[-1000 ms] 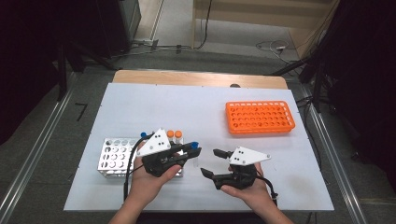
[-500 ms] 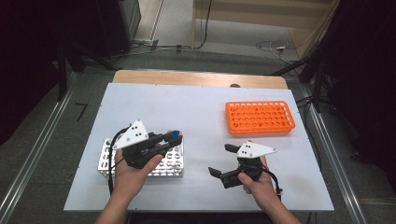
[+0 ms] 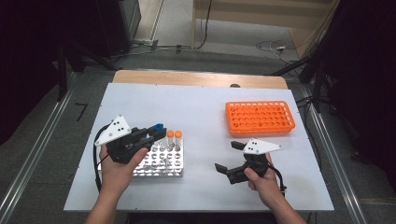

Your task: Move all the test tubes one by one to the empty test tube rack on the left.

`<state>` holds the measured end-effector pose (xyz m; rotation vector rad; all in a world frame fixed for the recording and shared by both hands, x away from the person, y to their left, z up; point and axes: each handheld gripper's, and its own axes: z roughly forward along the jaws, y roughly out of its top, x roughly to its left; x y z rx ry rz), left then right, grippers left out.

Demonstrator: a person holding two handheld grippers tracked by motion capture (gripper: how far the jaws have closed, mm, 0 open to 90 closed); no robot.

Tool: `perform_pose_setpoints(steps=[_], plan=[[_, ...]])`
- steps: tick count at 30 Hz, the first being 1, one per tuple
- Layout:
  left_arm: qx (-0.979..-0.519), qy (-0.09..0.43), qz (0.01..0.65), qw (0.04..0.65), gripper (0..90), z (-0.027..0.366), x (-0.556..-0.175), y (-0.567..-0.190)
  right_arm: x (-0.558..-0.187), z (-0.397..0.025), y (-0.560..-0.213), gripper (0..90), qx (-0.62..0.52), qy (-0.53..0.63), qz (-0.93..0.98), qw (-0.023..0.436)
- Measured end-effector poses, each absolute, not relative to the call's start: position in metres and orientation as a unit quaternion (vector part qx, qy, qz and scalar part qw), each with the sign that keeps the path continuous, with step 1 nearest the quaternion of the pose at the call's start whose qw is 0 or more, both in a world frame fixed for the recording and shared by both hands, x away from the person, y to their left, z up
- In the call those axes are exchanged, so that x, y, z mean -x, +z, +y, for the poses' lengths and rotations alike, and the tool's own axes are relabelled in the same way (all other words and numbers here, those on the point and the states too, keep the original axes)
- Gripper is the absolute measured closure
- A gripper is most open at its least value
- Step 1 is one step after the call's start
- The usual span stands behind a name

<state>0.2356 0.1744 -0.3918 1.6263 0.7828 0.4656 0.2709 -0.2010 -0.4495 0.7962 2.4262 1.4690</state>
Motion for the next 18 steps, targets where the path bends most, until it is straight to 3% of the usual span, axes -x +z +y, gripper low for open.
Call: perform_pose_setpoints(steps=[18], plan=[[-0.68, 0.231, 0.375, 0.586, 76.7, 0.21, -0.236, -0.395, -0.285, -0.222, -0.454, 0.0, -0.283, 0.489, 0.817, 0.114]])
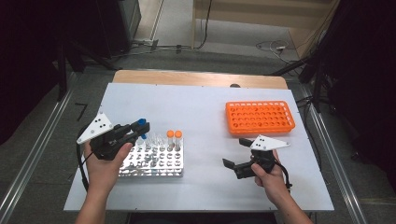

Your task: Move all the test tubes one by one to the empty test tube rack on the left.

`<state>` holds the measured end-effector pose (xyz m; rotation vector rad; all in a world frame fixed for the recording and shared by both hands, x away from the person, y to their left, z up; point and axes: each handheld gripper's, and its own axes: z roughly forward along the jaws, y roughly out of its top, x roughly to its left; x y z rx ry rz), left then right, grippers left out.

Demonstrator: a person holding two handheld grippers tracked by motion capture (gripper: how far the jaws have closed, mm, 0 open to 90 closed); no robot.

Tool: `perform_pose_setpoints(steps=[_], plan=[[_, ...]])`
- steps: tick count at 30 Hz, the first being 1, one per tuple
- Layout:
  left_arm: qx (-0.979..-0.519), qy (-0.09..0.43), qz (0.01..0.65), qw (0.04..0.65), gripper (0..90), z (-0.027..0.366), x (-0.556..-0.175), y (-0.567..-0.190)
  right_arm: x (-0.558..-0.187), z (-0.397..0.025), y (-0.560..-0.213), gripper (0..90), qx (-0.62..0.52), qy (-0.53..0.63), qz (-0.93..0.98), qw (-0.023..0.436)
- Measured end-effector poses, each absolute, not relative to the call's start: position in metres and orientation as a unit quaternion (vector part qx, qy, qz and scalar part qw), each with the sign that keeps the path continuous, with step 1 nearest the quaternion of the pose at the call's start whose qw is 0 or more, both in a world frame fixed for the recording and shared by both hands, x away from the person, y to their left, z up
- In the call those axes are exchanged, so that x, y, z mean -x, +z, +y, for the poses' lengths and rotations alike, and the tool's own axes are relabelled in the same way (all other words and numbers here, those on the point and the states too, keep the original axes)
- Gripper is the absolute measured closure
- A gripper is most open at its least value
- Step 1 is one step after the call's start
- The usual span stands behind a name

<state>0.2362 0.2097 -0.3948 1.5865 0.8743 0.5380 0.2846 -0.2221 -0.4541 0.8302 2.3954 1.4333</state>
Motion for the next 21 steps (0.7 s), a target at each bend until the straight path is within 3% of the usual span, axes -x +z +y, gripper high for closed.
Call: perform_pose_setpoints(steps=[21], plan=[[-0.663, 0.258, 0.413, 0.569, 76.8, 0.239, -0.24, -0.407, -0.308, -0.265, -0.462, 0.0, -0.344, 0.483, 0.79, 0.154]])
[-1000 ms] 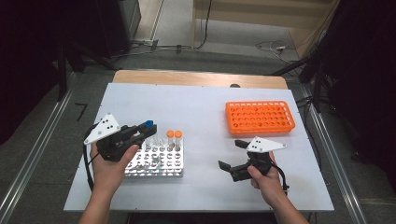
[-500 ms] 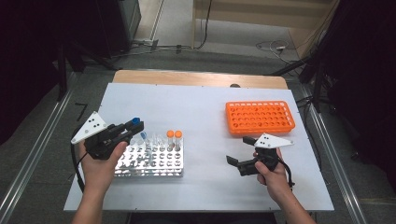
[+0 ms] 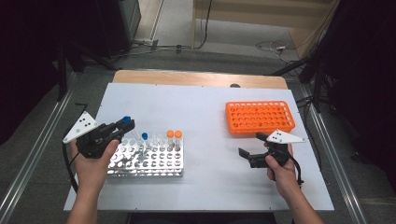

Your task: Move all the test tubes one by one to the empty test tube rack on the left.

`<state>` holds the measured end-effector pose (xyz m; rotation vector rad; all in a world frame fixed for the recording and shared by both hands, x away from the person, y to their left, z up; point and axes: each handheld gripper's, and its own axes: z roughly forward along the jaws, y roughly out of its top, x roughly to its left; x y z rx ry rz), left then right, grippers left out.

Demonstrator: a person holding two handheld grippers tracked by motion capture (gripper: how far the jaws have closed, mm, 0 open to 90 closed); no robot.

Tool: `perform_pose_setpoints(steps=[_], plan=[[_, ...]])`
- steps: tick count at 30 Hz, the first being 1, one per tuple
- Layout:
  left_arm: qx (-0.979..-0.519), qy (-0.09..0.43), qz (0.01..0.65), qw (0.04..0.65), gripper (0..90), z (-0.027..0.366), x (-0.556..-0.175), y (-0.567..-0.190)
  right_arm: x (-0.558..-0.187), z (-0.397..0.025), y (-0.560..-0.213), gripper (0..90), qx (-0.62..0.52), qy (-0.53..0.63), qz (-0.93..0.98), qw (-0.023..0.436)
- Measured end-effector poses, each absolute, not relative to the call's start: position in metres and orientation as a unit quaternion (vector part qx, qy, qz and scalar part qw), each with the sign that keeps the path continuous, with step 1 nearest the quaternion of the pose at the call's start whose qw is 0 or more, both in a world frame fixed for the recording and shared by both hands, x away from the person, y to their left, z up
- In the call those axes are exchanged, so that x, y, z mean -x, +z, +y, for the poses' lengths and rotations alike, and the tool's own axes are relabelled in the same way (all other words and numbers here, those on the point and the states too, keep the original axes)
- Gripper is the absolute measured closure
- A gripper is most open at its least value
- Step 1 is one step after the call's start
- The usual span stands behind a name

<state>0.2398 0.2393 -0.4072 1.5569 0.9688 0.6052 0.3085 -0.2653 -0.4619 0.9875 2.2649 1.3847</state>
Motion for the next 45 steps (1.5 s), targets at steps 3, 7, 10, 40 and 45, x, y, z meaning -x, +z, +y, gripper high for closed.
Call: perform_pose_setpoints(steps=[3, 7, 10, 40, 45], plan=[[-0.665, 0.256, 0.418, 0.563, 76.8, 0.239, -0.242, -0.413, -0.309, -0.268, -0.463, 0.0, -0.347, 0.483, 0.789, 0.157], [-0.667, 0.254, 0.424, 0.558, 76.8, 0.238, -0.246, -0.42, -0.31, -0.269, -0.465, 0.0, -0.348, 0.477, 0.791, 0.162], [-0.667, 0.256, 0.427, 0.554, 76.8, 0.237, -0.247, -0.423, -0.311, -0.27, -0.467, 0.0, -0.346, 0.475, 0.792, 0.163], [-0.707, 0.25, 0.443, 0.491, 61.5, 0.224, -0.252, -0.439, -0.314, -0.274, -0.47, 0.0, -0.352, 0.475, 0.79, 0.163], [-0.701, 0.244, 0.448, 0.499, 52.8, 0.225, -0.251, -0.438, -0.314, -0.274, -0.47, 0.0, -0.352, 0.475, 0.79, 0.163]])
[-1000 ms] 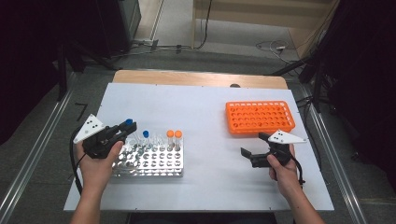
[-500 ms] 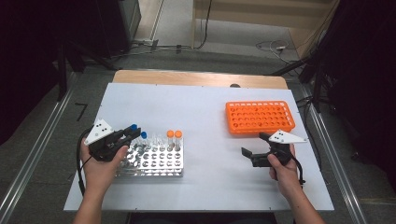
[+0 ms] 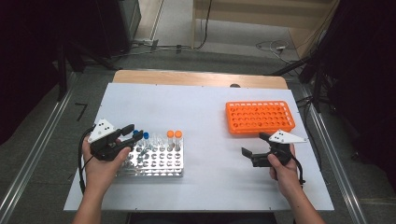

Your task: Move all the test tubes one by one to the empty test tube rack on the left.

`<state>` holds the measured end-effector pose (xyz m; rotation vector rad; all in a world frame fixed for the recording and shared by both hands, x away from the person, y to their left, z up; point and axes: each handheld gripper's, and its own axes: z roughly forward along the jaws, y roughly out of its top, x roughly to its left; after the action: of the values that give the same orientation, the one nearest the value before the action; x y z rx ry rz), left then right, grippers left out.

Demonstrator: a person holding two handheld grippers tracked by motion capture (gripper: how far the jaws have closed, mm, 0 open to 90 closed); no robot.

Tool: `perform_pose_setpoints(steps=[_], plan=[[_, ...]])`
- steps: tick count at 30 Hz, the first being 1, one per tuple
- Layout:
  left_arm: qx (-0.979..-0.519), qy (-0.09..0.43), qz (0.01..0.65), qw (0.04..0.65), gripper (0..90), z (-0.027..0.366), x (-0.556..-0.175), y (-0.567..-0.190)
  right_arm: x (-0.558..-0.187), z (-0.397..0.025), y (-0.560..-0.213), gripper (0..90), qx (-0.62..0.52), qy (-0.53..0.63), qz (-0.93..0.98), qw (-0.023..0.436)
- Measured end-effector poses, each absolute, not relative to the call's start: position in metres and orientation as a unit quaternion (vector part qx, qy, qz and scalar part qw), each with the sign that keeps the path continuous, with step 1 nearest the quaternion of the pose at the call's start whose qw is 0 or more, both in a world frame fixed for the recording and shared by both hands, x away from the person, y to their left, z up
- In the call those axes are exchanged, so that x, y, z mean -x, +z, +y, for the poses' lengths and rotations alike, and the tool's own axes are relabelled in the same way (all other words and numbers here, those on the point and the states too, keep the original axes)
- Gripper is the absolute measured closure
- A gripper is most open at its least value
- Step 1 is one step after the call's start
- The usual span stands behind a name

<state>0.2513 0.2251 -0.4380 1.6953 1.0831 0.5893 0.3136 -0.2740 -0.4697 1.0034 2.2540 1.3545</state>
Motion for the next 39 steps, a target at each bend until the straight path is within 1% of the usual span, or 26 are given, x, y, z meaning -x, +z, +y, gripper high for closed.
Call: perform_pose_setpoints(steps=[8, 14, 18, 23, 39], plan=[[-0.697, 0.24, 0.445, 0.508, 26.1, 0.224, -0.247, -0.439, -0.311, -0.275, -0.466, 0.0, -0.352, 0.48, 0.786, 0.166], [-0.69, 0.238, 0.445, 0.519, 10.5, 0.223, -0.241, -0.436, -0.304, -0.281, -0.461, 0.0, -0.351, 0.482, 0.784, 0.173], [-0.691, 0.235, 0.444, 0.52, 2.7, 0.222, -0.236, -0.439, -0.299, -0.286, -0.461, 0.0, -0.35, 0.482, 0.784, 0.176], [-0.692, 0.231, 0.445, 0.52, 0.1, 0.22, -0.23, -0.444, -0.295, -0.293, -0.46, 0.0, -0.352, 0.482, 0.782, 0.178], [-0.694, 0.235, 0.437, 0.521, 0.0, 0.219, -0.206, -0.453, -0.275, -0.316, -0.459, 0.0, -0.356, 0.483, 0.778, 0.187]])
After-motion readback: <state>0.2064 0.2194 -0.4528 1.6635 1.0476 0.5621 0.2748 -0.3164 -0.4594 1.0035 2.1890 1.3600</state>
